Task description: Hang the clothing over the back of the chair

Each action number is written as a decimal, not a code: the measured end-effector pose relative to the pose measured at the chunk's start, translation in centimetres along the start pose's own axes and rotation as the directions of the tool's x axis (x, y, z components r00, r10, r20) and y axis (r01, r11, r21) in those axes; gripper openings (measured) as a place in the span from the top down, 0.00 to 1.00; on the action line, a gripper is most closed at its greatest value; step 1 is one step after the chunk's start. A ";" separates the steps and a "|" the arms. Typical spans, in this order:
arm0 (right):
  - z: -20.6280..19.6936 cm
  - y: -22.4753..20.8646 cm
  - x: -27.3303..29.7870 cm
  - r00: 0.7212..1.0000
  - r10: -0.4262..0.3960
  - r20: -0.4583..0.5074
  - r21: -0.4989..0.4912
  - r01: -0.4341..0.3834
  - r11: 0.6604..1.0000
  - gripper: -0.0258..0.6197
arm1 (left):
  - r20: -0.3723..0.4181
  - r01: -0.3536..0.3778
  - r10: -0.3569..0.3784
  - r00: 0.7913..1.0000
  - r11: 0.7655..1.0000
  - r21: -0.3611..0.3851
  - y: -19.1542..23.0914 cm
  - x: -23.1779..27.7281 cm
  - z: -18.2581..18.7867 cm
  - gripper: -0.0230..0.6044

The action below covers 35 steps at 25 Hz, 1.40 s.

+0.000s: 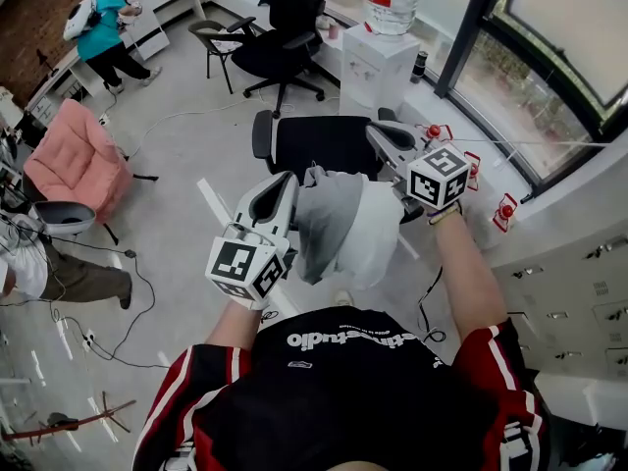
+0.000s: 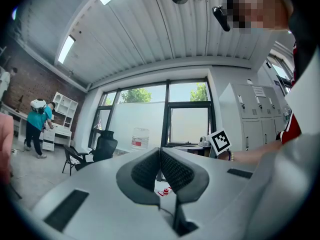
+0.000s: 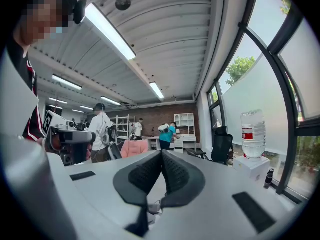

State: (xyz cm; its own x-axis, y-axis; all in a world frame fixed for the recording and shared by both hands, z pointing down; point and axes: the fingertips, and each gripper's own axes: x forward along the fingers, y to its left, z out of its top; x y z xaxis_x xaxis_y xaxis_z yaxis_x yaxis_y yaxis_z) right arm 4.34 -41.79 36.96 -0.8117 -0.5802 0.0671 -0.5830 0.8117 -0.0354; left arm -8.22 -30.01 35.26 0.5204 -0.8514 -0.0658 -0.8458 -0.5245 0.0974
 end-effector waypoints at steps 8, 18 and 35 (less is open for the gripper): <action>0.6 2.1 0.1 1.000 0.021 0.016 -0.014 -0.021 1.000 0.94 | 0.001 -0.004 0.004 1.000 1.000 -0.006 0.5 0.0 -0.1 0.93; 0.6 5.9 -1.9 0.999 -0.023 0.038 -0.014 0.023 1.000 0.94 | 0.002 -0.009 0.009 1.000 1.000 -0.003 1.3 0.3 0.1 0.93; 0.9 11.0 -5.3 0.981 -0.162 0.107 0.044 0.159 0.986 0.94 | 0.001 0.040 -0.040 0.999 0.999 -0.006 0.0 0.1 -0.3 0.93</action>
State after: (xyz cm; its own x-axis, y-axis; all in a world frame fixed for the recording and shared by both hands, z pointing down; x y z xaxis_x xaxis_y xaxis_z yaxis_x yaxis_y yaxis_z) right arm 2.21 -29.85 35.31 -0.7052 -0.7082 -0.0351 -0.7053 0.7057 -0.0677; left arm -8.16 -30.11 35.51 0.5537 -0.8297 -0.0703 -0.8237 -0.5581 0.1004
